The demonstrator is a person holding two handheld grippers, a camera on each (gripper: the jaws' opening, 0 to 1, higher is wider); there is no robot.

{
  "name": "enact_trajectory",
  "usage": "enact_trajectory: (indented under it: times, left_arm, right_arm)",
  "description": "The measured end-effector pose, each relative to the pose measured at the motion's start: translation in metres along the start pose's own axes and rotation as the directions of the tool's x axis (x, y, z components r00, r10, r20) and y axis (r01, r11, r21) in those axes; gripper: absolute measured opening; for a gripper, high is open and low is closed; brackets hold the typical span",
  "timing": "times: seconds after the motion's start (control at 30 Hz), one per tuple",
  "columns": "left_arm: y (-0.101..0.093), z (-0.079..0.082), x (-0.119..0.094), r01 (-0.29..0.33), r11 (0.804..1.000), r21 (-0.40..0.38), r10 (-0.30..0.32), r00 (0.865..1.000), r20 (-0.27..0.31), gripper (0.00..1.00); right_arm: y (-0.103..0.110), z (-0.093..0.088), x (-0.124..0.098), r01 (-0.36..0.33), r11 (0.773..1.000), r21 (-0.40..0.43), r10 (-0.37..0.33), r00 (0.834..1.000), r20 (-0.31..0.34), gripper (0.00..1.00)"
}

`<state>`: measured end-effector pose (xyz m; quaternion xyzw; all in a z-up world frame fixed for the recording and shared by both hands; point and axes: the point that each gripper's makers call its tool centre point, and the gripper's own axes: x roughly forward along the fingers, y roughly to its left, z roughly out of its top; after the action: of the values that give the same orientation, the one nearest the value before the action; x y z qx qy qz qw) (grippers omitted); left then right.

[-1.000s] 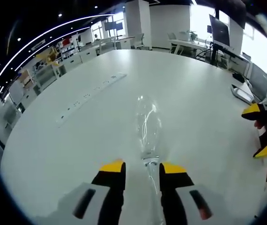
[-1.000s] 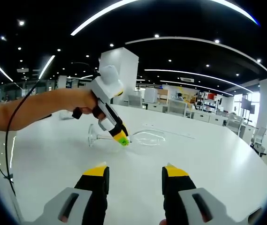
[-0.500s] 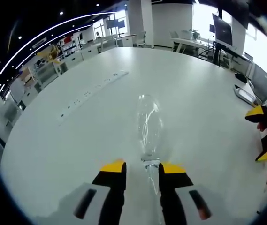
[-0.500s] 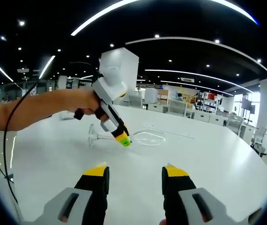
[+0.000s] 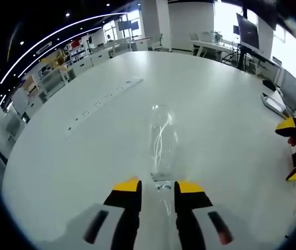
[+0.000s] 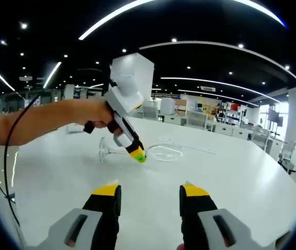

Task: Stand the stemmed glass upright on the table place it in front of you

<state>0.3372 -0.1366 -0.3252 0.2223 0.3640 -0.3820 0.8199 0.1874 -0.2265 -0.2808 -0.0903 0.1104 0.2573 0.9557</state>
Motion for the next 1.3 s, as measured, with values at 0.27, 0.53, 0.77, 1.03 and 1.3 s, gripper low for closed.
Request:
enact_trajectory:
  times: [0.27,0.53,0.77,1.03,1.3]
  left_arm:
    - [0.0014,-0.0001,-0.0016,-0.007,1.0,-0.001,0.007,1.0,0.0,0.23]
    - [0.0012,-0.0015,-0.0024,-0.017,1.0,0.014,0.017,1.0,-0.014,0.17]
    - [0.0033,-0.0028,-0.004,-0.032,0.999,0.015,0.032,0.999,-0.02,0.14]
    - [0.0031,-0.005,-0.0057,-0.036,0.999,0.021,0.037,0.999,-0.027,0.13]
    - [0.0039,-0.0064,-0.0059,-0.045,0.999,0.02,0.045,0.998,-0.034,0.12]
  right_arm:
    - [0.0012,0.0002,-0.0009,0.001,1.0,0.0,-0.001,1.0,0.0,0.48]
    - [0.0014,0.0005,-0.001,0.002,1.0,0.001,-0.002,1.0,0.0,0.48]
    - [0.0017,0.0008,-0.0012,0.003,1.0,0.0,-0.003,1.0,0.0,0.48]
    - [0.0017,0.0011,-0.0009,0.004,1.0,0.0,-0.004,1.0,0.0,0.48]
    - [0.0014,0.0011,-0.0005,0.004,1.0,0.001,-0.004,1.0,-0.001,0.48]
